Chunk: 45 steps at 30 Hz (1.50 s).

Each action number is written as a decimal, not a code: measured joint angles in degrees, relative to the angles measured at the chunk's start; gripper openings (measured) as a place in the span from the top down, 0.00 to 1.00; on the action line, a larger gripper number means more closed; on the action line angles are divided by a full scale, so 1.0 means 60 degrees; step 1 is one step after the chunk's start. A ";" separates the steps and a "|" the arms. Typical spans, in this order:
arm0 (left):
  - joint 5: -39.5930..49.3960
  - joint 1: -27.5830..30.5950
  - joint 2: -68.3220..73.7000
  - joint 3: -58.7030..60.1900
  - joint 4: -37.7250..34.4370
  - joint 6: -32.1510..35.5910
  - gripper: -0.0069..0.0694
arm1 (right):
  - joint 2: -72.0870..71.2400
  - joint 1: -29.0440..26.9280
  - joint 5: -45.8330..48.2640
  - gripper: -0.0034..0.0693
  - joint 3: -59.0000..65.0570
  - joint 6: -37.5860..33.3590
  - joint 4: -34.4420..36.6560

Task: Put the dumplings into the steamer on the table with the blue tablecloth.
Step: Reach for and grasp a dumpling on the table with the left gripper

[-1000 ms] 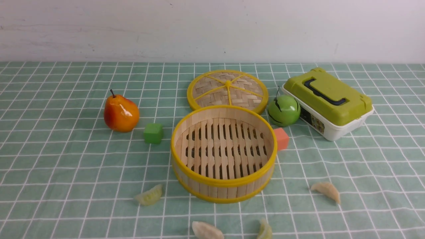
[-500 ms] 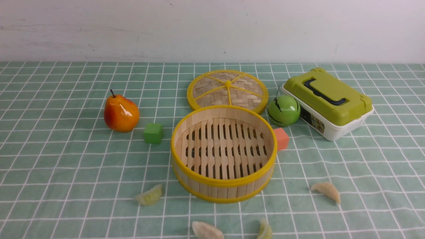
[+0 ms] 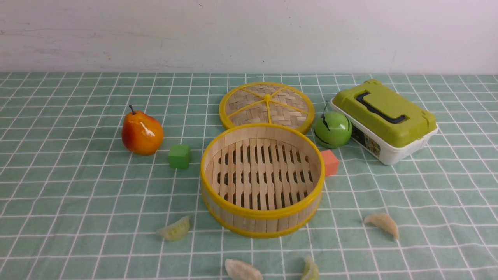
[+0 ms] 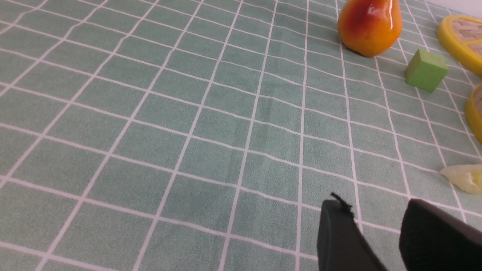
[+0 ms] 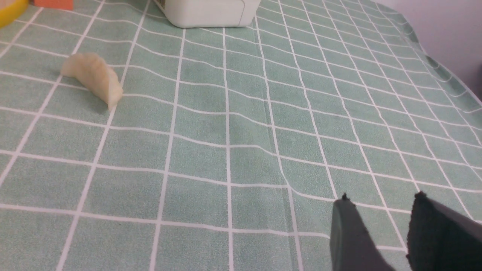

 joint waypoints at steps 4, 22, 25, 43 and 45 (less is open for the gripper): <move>0.0000 0.0000 0.0000 0.0000 0.0000 0.0000 0.60 | 0.0000 0.0000 0.0000 0.62 0.0000 -0.0022 -0.0047; 0.0000 0.0000 0.0000 0.0000 0.0000 0.0000 0.60 | 0.0000 0.0000 0.0030 0.62 0.0000 -0.0022 -0.0109; 0.0000 0.0000 0.0000 0.0000 0.0000 0.0000 0.60 | 0.0000 0.0000 0.0030 0.62 0.0000 -0.0022 -0.0118; -0.0589 0.0000 0.0000 0.0000 -0.8243 -0.5071 0.60 | 0.0000 0.0000 0.0030 0.62 0.0000 -0.0022 -0.0118; -0.0389 0.0000 0.0000 0.0000 -0.8267 -0.5071 0.60 | 0.0000 0.0000 0.0030 0.62 0.0000 -0.0022 -0.0118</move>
